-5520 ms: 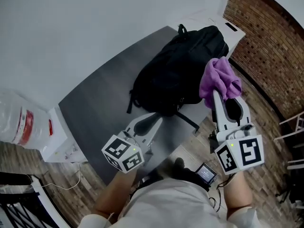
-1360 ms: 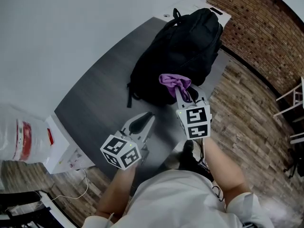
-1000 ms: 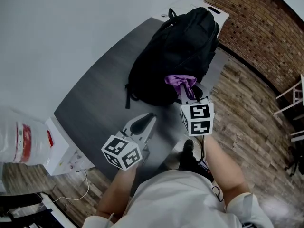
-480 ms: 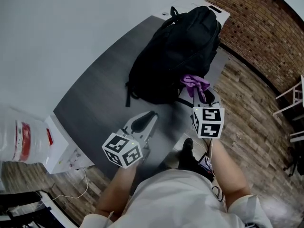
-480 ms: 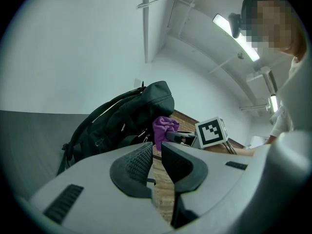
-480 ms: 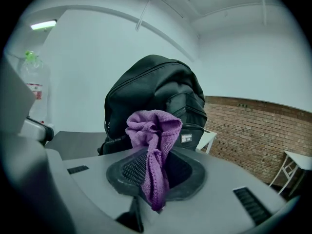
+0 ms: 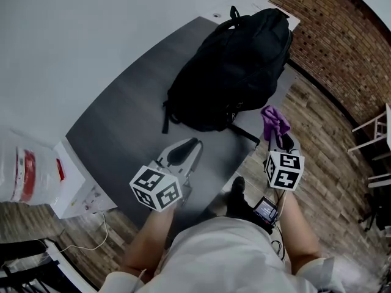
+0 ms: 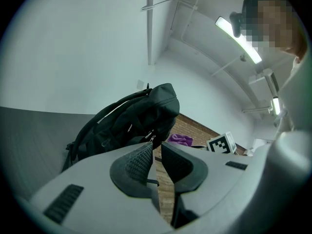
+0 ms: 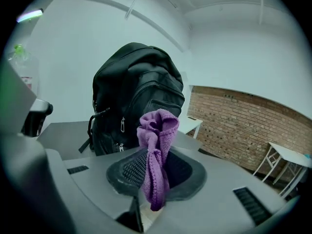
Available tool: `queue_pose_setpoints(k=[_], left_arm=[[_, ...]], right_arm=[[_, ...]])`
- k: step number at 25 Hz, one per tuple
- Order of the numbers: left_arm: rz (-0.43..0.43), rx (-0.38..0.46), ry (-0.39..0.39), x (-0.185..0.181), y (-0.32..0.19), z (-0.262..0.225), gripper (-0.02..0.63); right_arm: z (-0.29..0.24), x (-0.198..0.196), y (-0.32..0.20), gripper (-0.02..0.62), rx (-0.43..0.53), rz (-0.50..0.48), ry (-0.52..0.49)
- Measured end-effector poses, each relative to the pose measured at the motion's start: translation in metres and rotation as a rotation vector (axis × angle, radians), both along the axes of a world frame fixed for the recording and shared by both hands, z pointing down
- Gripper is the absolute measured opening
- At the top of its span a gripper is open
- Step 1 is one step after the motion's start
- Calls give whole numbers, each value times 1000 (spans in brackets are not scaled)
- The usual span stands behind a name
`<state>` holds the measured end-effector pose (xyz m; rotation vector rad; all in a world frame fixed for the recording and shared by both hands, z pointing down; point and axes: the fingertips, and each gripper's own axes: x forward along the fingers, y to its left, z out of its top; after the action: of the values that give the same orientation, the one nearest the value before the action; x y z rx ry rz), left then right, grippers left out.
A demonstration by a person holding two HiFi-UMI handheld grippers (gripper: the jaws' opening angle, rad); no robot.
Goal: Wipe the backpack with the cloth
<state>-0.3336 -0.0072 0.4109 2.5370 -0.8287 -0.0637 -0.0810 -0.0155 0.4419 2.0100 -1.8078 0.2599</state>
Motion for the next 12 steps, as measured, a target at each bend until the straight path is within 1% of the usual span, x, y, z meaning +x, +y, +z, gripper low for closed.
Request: queue_pose_setpoints(k=[3, 6, 9, 12], left_arm=[[-13, -1, 5, -5, -2, 1, 57], [-24, -1, 6, -10, -2, 1, 57], [-39, -7, 7, -17, -2, 4, 57], [-59, -14, 9, -26, -2, 7, 57]], right_arm=[[9, -14, 4, 78, -21, -33, 1], [14, -41, 6, 78, -28, -98, -5], [14, -78, 7, 77, -23, -191, -8], [9, -123, 7, 78, -1, -315, -13]])
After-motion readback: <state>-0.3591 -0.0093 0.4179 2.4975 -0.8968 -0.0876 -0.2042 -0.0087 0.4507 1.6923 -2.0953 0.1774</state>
